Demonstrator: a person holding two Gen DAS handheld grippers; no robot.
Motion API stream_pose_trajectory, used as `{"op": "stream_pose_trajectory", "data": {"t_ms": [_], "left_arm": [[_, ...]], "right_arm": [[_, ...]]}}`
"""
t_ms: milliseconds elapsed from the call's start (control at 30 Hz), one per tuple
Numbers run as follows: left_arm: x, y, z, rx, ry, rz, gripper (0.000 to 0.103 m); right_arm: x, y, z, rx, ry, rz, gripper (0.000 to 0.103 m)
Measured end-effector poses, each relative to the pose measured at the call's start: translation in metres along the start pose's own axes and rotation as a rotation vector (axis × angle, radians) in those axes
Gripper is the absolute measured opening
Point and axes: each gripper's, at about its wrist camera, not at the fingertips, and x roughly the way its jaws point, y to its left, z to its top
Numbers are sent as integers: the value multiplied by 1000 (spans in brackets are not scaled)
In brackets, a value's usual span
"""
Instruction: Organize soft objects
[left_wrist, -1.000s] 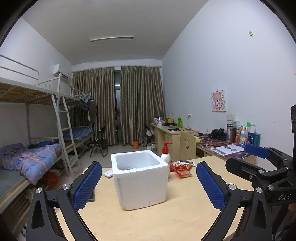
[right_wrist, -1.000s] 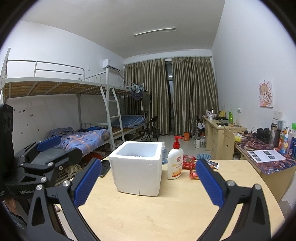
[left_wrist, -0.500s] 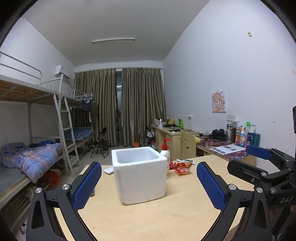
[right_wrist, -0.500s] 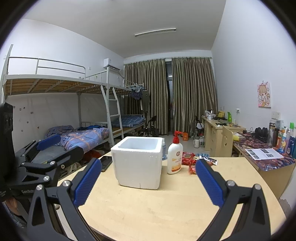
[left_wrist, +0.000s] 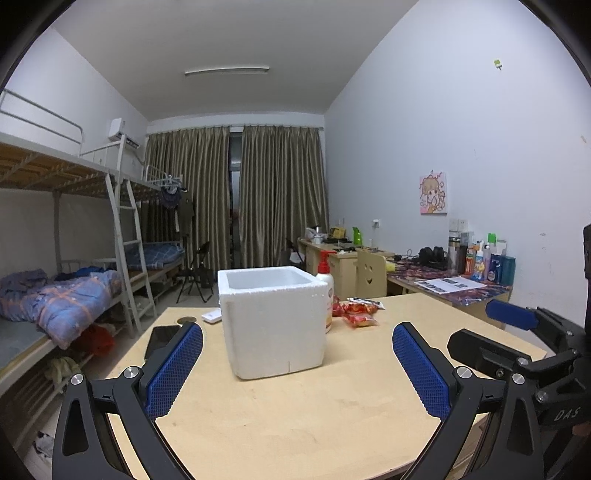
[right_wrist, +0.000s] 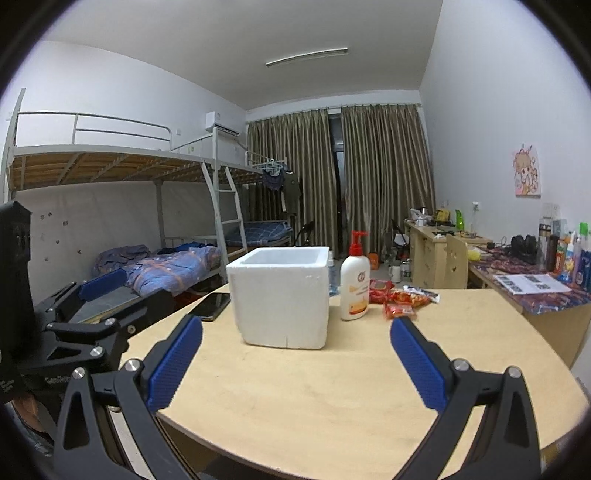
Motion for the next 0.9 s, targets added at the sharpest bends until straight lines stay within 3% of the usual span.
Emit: {"op": "stream_pose_trajectory", "data": {"t_ms": [900], "left_arm": [[-12, 3, -46, -43, 64, -2, 103]], "right_arm": [[-18, 0, -30, 46, 24, -60, 103]]}}
